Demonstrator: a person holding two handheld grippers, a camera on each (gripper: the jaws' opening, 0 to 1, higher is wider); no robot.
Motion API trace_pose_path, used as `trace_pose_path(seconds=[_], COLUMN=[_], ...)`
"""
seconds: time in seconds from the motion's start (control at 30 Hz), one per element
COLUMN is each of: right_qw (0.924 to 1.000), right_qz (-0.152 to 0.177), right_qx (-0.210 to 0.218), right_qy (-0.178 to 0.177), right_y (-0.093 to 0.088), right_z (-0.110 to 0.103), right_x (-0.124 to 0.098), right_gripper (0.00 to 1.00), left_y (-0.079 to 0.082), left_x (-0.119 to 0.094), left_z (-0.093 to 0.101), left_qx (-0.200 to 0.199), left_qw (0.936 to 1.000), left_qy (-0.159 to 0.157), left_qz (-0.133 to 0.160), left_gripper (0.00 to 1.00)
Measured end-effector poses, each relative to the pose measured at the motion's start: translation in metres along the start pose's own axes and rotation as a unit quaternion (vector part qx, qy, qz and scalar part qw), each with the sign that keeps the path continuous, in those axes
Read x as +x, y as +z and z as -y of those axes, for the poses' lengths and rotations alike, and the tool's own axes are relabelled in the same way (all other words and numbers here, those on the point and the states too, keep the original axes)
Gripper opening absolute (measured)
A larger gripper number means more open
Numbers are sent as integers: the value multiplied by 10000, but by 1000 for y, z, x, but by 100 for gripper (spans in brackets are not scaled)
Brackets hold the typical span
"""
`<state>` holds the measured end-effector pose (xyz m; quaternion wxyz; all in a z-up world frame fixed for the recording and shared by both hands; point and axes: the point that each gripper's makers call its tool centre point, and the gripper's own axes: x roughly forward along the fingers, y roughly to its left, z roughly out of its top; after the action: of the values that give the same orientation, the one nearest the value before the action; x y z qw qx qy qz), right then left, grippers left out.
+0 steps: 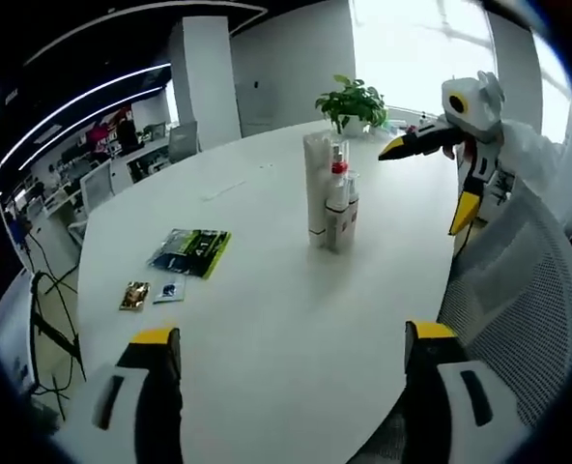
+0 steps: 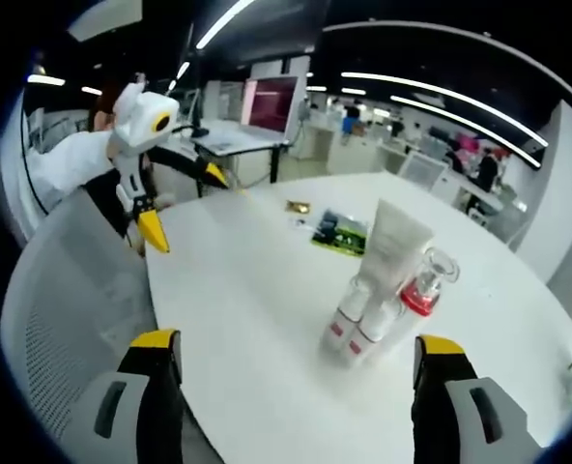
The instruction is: Arrange the skincare products in the storage area until every visible bottle or jar stands upright without overlapping.
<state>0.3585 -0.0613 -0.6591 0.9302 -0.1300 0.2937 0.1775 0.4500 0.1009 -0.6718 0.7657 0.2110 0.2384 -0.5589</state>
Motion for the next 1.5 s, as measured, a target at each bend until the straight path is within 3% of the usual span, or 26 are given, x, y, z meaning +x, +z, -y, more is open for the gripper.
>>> trace_pose_path(seconds=[0.33,0.9,1.23,1.33,1.5], right_qw=[9999,9993,9995,9991,9987], right_qz=[85,28,204,347,325], right_qx=[103,151,-98,-145,-347], right_qy=[-90,-340,-203,-183,-177], right_y=[8,16,44,57,75], right_z=[-10,-27,-41,-43,-46], right_x=[-1,5,16,20,32], right_gripper=[99,99,100,100,100], left_y=[2,-11,-19,-13,-11], left_x=[-19,-35,-44,-46,-51], left_z=[-6,-18,-25,-30,-35], left_qx=[-90,-103,-218,-247,-286], left_qw=[9997,9994,9992,9983,9977], left_qy=[-50,-103,-115,-33,-64], left_qz=[238,299,315,529,603], left_gripper=[99,99,99,99,99])
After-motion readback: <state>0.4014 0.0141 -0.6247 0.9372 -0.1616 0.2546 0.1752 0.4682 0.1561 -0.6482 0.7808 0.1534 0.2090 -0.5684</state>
